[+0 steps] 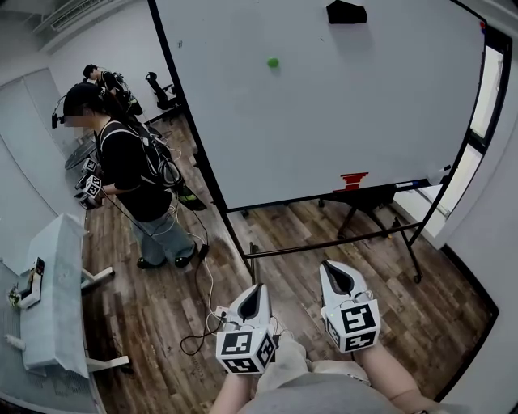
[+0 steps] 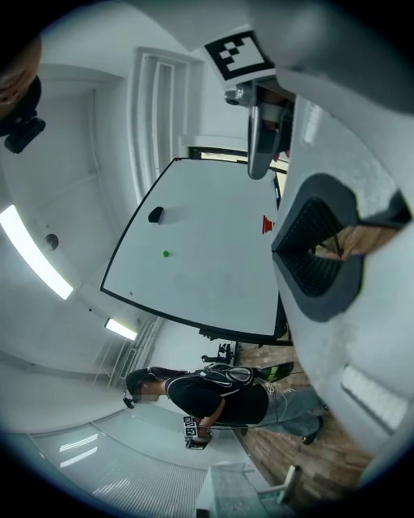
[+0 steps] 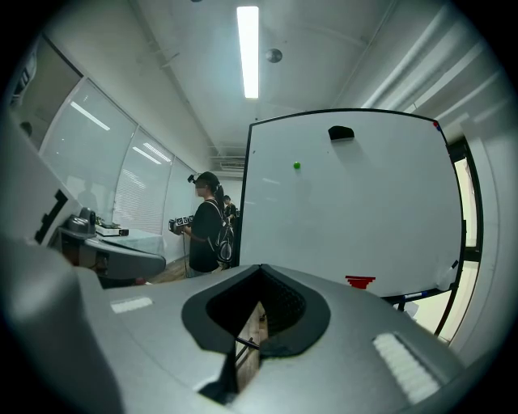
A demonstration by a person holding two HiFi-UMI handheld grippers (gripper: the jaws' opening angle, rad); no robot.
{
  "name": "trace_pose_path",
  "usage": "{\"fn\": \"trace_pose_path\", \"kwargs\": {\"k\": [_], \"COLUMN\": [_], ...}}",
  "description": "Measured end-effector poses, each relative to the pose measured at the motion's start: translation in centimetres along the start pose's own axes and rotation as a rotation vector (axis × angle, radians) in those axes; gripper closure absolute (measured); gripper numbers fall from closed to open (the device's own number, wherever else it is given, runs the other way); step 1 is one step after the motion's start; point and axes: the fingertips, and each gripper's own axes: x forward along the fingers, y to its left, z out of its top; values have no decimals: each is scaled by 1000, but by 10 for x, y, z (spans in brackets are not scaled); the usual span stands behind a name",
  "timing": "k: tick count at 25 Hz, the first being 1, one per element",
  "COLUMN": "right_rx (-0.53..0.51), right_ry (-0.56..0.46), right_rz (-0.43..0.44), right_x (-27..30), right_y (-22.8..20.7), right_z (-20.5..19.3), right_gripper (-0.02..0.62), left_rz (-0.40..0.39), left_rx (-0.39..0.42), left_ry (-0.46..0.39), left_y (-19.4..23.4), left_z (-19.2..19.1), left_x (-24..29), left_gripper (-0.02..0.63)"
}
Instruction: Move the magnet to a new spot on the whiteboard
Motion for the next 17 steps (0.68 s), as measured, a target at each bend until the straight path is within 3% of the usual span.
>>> {"fn": "trace_pose_path", "kwargs": {"k": [17], "right_rx": [-6], "right_ry": [0], "right_rz": [-2], "right_x": [20], "right_y": [9], "right_z": [3], "right_gripper": [595], "left_rz": [-11], "left_rx": [-9], "left_ry": [-5], "left_y": [15], "left_z": [8], "left_x": [15], "left_gripper": [601]}}
